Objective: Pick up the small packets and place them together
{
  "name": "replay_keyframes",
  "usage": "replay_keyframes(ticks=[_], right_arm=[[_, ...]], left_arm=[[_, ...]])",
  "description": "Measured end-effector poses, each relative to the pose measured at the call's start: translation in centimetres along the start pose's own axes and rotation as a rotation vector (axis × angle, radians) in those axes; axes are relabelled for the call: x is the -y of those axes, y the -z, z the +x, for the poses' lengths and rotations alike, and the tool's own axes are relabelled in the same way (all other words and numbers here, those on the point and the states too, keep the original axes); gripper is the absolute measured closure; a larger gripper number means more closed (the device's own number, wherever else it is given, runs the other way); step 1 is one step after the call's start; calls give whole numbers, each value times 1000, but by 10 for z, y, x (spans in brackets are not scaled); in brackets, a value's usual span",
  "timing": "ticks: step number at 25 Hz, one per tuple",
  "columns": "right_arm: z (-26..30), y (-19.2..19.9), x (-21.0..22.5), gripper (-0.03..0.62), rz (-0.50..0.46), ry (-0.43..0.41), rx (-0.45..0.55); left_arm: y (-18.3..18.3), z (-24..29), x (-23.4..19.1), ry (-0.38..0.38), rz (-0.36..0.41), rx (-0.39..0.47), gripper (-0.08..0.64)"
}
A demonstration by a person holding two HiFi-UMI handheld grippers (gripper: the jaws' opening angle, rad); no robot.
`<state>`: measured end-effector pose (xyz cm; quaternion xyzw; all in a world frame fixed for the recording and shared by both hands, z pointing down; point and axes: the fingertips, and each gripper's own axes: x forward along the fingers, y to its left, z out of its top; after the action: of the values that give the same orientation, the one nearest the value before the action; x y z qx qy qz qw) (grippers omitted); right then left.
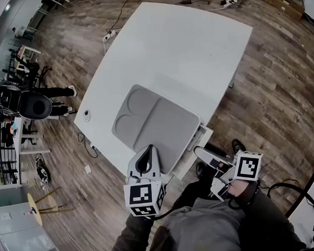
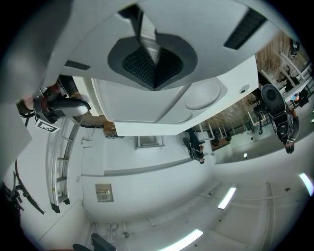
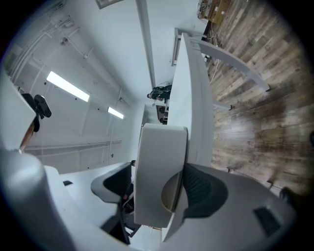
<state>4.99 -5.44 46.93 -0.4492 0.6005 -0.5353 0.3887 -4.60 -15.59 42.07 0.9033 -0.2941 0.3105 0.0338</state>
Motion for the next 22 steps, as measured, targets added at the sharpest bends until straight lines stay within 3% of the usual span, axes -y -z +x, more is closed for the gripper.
replay_keyframes(ticks=[3,10,16,22], right_arm=[[0,-3,-1,288,-3,8,0],[-1,-3,2,290,-40,6,2],[-1,-21,4,293,-18,-2,31],[8,-12,-2,298,8,-33,47]], left_arm=[[-1,0,1,3,-1,-1,560],[0,-4,2,-12,11,3,560],[-7,5,15,50,19,-45,560],[-7,0,5,23,40,-7,560]])
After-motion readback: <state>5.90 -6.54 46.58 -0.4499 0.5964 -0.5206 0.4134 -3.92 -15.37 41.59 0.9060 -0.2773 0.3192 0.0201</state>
